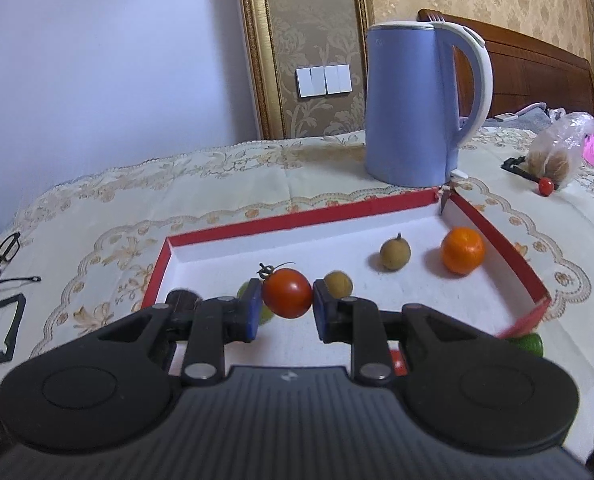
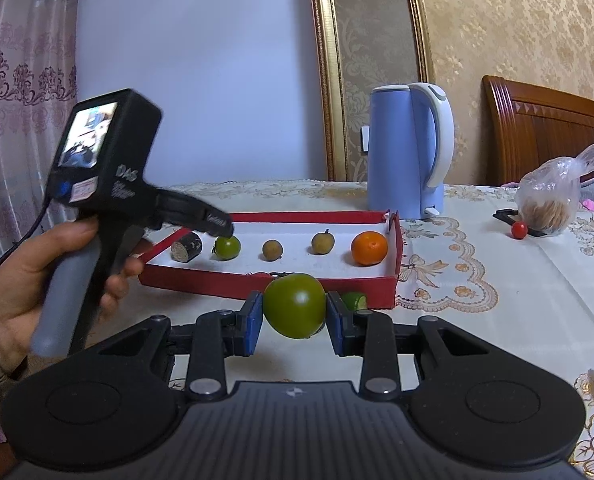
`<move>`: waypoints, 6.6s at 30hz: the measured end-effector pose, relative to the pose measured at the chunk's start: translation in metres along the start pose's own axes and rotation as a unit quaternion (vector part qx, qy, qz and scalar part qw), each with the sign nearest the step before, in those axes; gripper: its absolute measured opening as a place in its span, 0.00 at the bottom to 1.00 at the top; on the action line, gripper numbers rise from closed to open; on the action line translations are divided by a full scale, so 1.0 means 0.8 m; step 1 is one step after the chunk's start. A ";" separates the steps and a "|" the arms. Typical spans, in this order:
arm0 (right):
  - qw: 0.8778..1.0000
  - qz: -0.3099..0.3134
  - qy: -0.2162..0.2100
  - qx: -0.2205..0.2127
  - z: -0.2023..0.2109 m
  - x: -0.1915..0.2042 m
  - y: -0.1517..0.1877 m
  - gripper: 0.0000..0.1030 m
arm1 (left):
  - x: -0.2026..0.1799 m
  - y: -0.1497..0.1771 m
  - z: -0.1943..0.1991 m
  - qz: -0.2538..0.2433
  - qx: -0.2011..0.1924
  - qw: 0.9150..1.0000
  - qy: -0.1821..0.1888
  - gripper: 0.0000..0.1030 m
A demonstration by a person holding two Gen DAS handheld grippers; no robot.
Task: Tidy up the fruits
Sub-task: 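Lower the red tomato into the tray and open the left gripper, then lower the green tomato into the tray and open the right gripper, then grasp the green lime on the cloth with the right gripper, then grasp the eggplant piece on the cloth with the left gripper while the right holds the lime, then lower the eggplant piece into the tray and open the left gripper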
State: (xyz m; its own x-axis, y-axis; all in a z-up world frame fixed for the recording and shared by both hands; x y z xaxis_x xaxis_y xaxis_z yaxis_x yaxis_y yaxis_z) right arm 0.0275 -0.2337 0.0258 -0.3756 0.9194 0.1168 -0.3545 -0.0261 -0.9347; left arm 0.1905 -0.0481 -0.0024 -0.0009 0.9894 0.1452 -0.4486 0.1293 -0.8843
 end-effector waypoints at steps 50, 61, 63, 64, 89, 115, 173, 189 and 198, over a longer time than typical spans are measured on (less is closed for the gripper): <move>1.000 -0.003 -0.009 0.007 -0.016 0.008 0.000 0.32 | 0.080 0.048 0.058 0.075 -0.080 0.993 -0.047 0.95; 1.000 0.001 -0.017 0.019 -0.110 0.021 -0.051 0.32 | 0.095 0.068 0.070 0.089 -0.132 0.987 -0.033 1.00; 1.000 -0.007 -0.012 0.023 -0.135 0.020 -0.060 0.32 | 0.098 0.073 0.066 0.099 -0.128 0.986 -0.033 1.00; 1.000 -0.011 -0.006 0.027 -0.147 0.018 -0.063 0.32 | 0.100 0.074 0.065 0.107 -0.125 0.986 -0.032 1.00; 0.992 -0.006 0.122 -0.014 -0.097 -0.048 -0.054 0.65 | 0.115 0.081 0.057 0.153 -0.101 0.983 -0.001 1.00; 0.983 0.111 0.096 0.111 -0.125 -0.012 0.019 0.65 | 0.117 0.083 0.053 0.157 -0.092 0.983 -0.007 1.00; 0.997 -0.009 0.074 0.006 0.005 -0.055 0.013 0.28 | -0.080 0.091 0.054 0.010 0.042 0.993 0.111 0.31; 0.999 0.021 0.028 -0.005 -0.001 0.004 -0.004 0.28 | 0.039 0.043 0.063 0.062 -0.013 0.996 0.066 0.30; 1.000 0.024 0.014 -0.012 0.005 0.013 -0.009 0.28 | 0.062 0.014 0.022 0.064 -0.009 0.998 0.024 0.30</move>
State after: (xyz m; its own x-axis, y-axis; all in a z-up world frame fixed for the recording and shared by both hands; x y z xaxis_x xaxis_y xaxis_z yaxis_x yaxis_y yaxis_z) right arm 0.0229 -0.2258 0.0352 -0.3677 0.9279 0.0623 -0.3153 -0.0613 -0.9470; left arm 0.1693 0.0017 0.0025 -0.0132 0.9999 0.0095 -0.4323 0.0028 -0.9017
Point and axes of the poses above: each gripper's, at about its wrist camera, not at the fingertips, and z roughly against the way its jaws point, x to its left, y to its underside, the point moved 5 cm from there along -z, roughly the way its jaws point, and after that the axes turned 4 degrees about -x, right-handed, at the moved point
